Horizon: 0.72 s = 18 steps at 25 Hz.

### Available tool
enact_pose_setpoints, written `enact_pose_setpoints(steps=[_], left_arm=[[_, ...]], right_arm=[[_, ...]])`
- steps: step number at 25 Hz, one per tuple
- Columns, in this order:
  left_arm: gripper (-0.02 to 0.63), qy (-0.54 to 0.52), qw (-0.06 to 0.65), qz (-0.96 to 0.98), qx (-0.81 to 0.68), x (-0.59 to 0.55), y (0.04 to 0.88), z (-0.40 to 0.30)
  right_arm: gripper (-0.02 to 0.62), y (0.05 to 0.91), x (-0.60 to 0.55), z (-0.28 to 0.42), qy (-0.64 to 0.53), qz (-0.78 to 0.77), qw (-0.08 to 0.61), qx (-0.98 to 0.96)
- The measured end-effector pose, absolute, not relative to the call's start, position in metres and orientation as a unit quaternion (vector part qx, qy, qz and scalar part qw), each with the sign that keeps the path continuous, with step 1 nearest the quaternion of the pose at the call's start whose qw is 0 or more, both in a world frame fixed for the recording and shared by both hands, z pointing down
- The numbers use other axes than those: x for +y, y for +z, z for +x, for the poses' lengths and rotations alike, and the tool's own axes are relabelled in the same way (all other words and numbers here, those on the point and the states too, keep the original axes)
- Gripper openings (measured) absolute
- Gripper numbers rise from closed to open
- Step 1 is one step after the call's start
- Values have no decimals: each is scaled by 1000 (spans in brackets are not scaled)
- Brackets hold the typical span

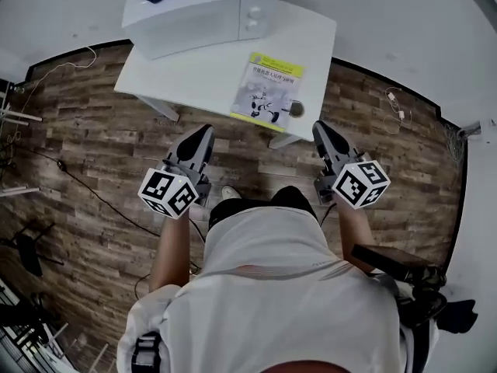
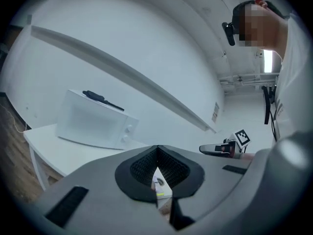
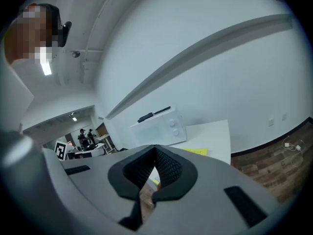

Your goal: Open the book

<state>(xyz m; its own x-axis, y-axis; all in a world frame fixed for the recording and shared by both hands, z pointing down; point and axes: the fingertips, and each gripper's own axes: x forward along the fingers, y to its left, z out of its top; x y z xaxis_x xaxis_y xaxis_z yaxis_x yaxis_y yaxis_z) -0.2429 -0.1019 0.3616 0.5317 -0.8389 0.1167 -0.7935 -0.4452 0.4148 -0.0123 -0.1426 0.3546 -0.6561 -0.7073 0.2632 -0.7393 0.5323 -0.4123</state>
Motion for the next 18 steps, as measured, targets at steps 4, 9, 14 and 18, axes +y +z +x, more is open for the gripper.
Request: enact_pose_setpoints(steps=[4,9,14,18], left_arm=[[11,-60,226,866,-442,-118,363,-215],[11,-18,225,874,-430,-132,371,-180],[11,10,221,875,-430,-146,378,-146],[11,37,214,871,-440,-156,387,-124]], right_arm=[[-5,360,-142,12,259,442,31,-858],[-5,373,-149,38,277,454,9,-847],[-5,386,-160,59,289,443,3,-849],[-5,398,-168,77,298,435,1,-849]])
